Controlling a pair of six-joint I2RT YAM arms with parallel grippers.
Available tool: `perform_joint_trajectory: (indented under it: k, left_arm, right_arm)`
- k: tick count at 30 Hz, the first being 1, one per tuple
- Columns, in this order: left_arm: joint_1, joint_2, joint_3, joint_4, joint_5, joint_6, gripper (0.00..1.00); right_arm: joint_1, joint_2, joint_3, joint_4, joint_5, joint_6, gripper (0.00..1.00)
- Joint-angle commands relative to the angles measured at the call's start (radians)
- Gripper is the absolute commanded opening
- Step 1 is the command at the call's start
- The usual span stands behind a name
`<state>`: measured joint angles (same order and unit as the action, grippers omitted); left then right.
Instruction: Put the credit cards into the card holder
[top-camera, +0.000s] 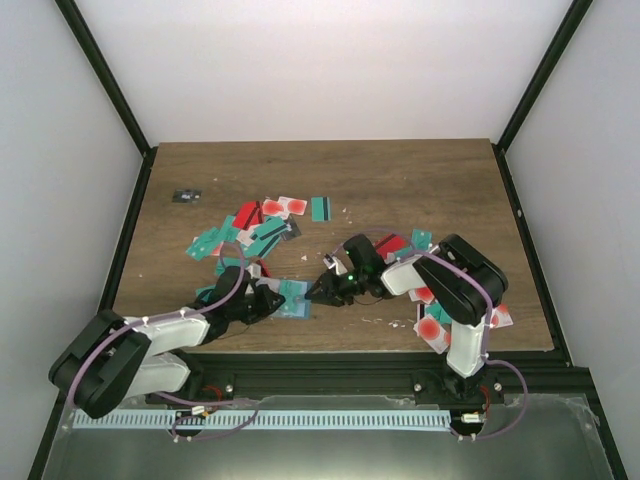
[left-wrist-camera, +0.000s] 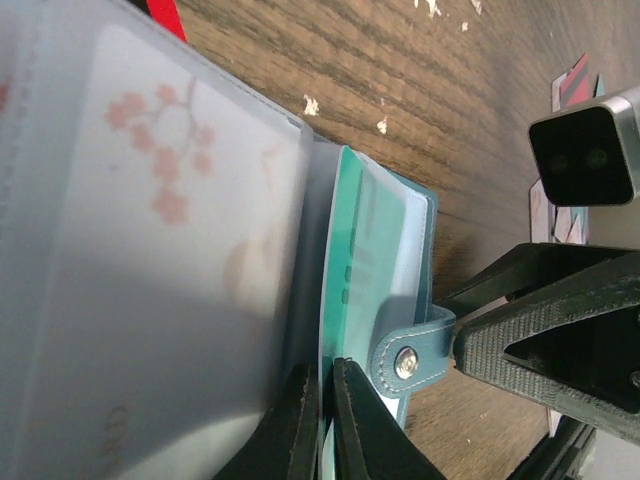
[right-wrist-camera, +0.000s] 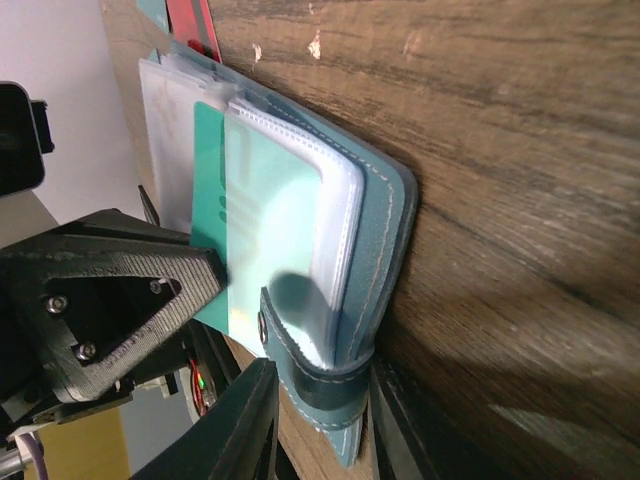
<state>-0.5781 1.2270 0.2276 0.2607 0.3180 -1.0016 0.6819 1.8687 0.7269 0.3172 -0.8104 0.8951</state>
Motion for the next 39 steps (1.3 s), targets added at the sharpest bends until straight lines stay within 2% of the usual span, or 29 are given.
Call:
perform_joint_trajectory:
  k: [1,5,9,14,18,20,24,27,35,39]
  left_arm:
    - [-0.037,0.033,-0.017,0.007,-0.022,-0.041,0.08]
    - [-0.045,0.016,0.015,-0.073,-0.026,-0.015,0.14]
    - [-0.045,-0.042,0.097,-0.291,-0.088,0.064,0.3]
    - [-0.045,-0.092,0.159,-0.451,-0.109,0.124,0.48]
    - [-0.045,-0.088,0.205,-0.531,-0.113,0.159,0.59]
    - [-0.045,-0.071,0.236,-0.574,-0.12,0.186,0.6]
    - [-0.043,-0.049,0.308,-0.634,-0.165,0.258,0.59]
    - [-0.042,-0.005,0.341,-0.619,-0.16,0.298,0.56]
    - [-0.043,0.178,0.358,-0.561,-0.11,0.352,0.27]
    - [-0.045,0.192,0.366,-0.551,-0.086,0.342,0.22]
  right_arm:
    - [0.005,0.041,-0.021,-0.036,0.031,0.04,0.28]
    - [0.005,0.033,-0.009,-0.057,0.045,0.033,0.28]
    - [0.005,0.018,-0.003,-0.09,0.063,0.005,0.28]
    - [0.005,0.005,0.013,-0.121,0.074,-0.021,0.28]
    - [0.005,-0.006,0.035,-0.154,0.083,-0.044,0.28]
    - [0.006,-0.01,0.045,-0.167,0.085,-0.054,0.28]
    - [0.006,-0.022,0.069,-0.195,0.091,-0.072,0.28]
    - [0.006,-0.022,0.069,-0.199,0.091,-0.071,0.28]
    - [0.006,-0.002,0.078,-0.201,0.084,-0.062,0.24]
    - [0.005,-0.002,0.079,-0.201,0.084,-0.059,0.24]
